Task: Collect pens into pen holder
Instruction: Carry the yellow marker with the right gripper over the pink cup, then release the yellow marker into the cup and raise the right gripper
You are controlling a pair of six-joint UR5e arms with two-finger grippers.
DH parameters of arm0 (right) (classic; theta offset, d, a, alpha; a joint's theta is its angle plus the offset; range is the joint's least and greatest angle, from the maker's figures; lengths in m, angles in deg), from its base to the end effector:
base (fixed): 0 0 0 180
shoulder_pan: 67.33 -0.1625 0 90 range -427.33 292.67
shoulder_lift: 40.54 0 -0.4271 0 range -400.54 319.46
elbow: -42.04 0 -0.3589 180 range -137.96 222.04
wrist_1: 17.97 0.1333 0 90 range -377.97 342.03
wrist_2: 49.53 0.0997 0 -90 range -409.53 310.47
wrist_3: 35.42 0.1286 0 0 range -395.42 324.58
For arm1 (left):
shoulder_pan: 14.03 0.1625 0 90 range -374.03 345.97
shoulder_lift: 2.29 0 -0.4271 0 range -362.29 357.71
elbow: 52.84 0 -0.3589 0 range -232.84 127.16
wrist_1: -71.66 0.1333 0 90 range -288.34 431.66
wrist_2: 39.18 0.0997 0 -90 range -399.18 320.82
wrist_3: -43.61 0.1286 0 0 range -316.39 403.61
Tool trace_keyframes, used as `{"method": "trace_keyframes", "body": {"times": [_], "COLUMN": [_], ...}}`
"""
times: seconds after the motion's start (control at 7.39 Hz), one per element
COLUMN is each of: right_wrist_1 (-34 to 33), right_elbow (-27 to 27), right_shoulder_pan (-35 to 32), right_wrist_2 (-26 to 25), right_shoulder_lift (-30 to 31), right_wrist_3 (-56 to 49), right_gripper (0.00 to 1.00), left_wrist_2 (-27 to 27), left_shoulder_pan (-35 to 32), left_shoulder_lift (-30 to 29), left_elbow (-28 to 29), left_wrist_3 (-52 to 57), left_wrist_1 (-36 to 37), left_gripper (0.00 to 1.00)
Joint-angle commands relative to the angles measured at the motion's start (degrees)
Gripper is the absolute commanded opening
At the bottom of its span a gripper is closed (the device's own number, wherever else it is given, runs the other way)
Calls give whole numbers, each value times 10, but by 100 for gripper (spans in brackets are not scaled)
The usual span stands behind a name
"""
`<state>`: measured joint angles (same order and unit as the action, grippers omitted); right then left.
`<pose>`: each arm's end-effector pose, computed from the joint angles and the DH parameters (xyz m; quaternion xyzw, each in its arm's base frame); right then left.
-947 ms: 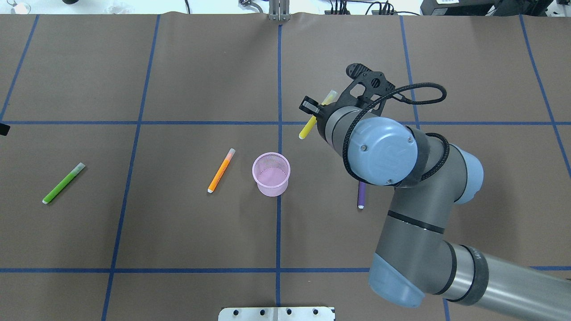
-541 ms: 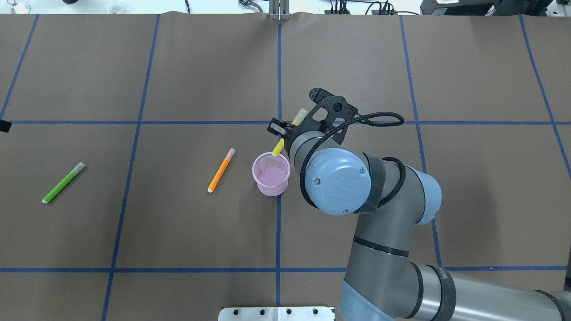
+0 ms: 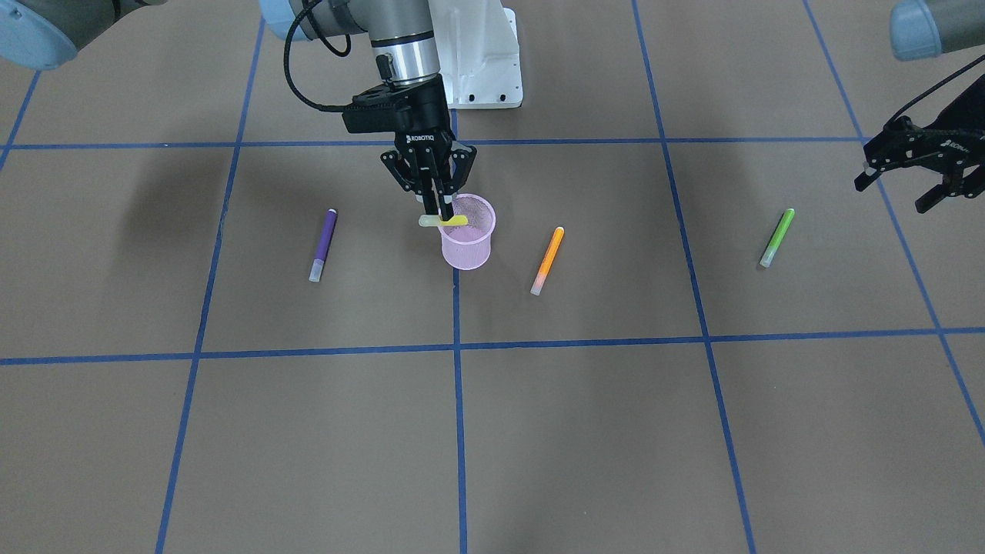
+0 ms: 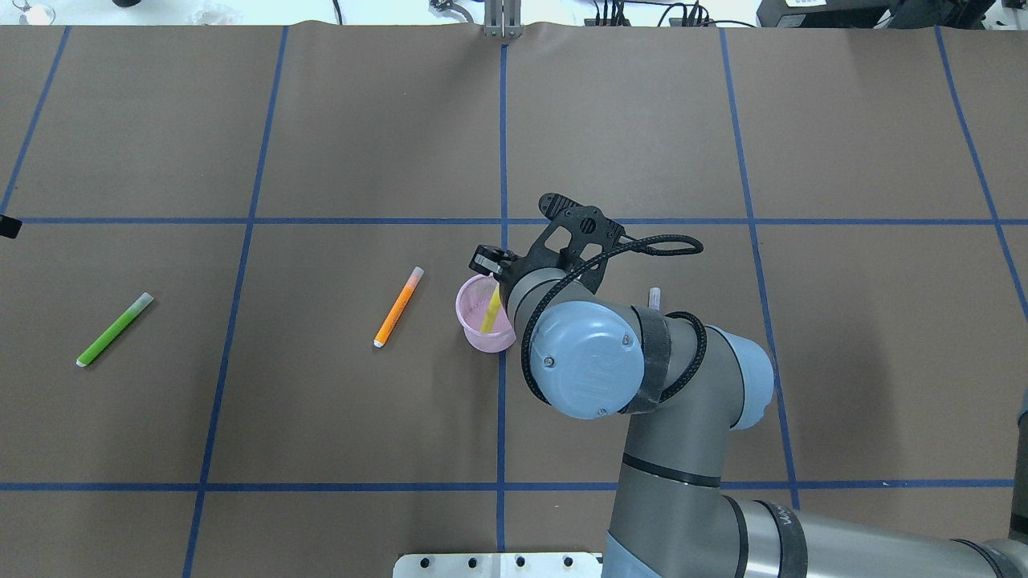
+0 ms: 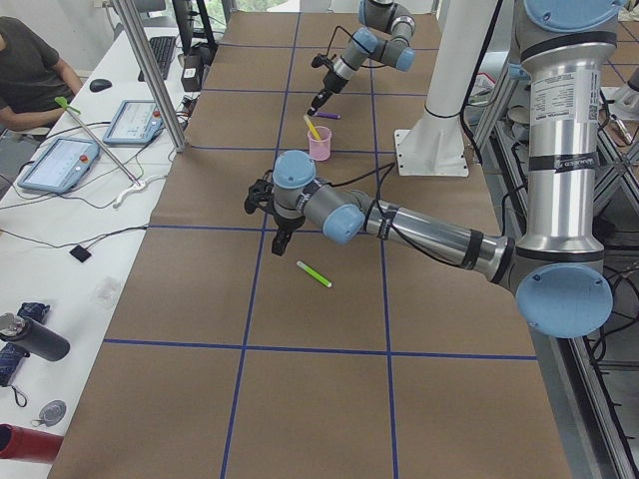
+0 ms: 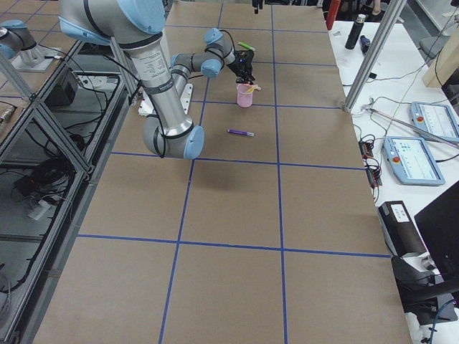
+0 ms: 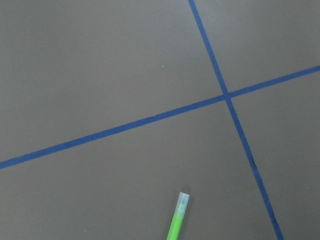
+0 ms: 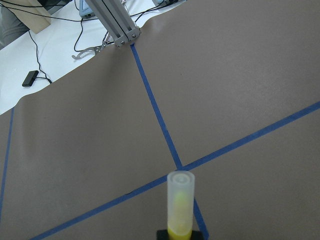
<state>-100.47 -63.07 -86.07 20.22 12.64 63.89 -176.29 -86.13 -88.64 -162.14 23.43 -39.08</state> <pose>-0.5412 -0.3714 0.1974 0.1923 -0.4738 0.2917 0.8084 0.1013 -0.4408 0.5032 0.1467 0.4523 0.1074 0.8732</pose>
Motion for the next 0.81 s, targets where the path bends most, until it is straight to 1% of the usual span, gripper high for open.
{"method": "trace_keyframes", "body": {"times": [0.0, 0.14, 0.27, 0.41, 0.54, 0.68], "right_wrist_1": [1, 3, 4, 4, 4, 4], "right_elbow": [5, -4, -10, -21, -43, -55], "right_shoulder_pan": [8, 2, -14, -52, -97, -132], "right_wrist_2": [-1, 5, 33, 94, 174, 232], "right_shoulder_lift": [2, 1, 20, 48, 84, 111], "right_wrist_3": [-2, -11, -27, -53, -106, -146], "right_gripper": [50, 49, 49, 49, 49, 49], "left_wrist_2": [0, 8, 51, 84, 113, 140], "left_shoulder_pan": [7, 25, 57, 106, 165, 191], "left_shoulder_lift": [-7, -30, -54, -88, -122, -137], "left_elbow": [0, 1, 0, 3, 7, 7], "left_wrist_3": [-20, -58, -94, -141, -183, -200], "left_wrist_1": [0, 1, 1, 6, 8, 17], "left_gripper": [100, 100, 100, 99, 99, 99]}}
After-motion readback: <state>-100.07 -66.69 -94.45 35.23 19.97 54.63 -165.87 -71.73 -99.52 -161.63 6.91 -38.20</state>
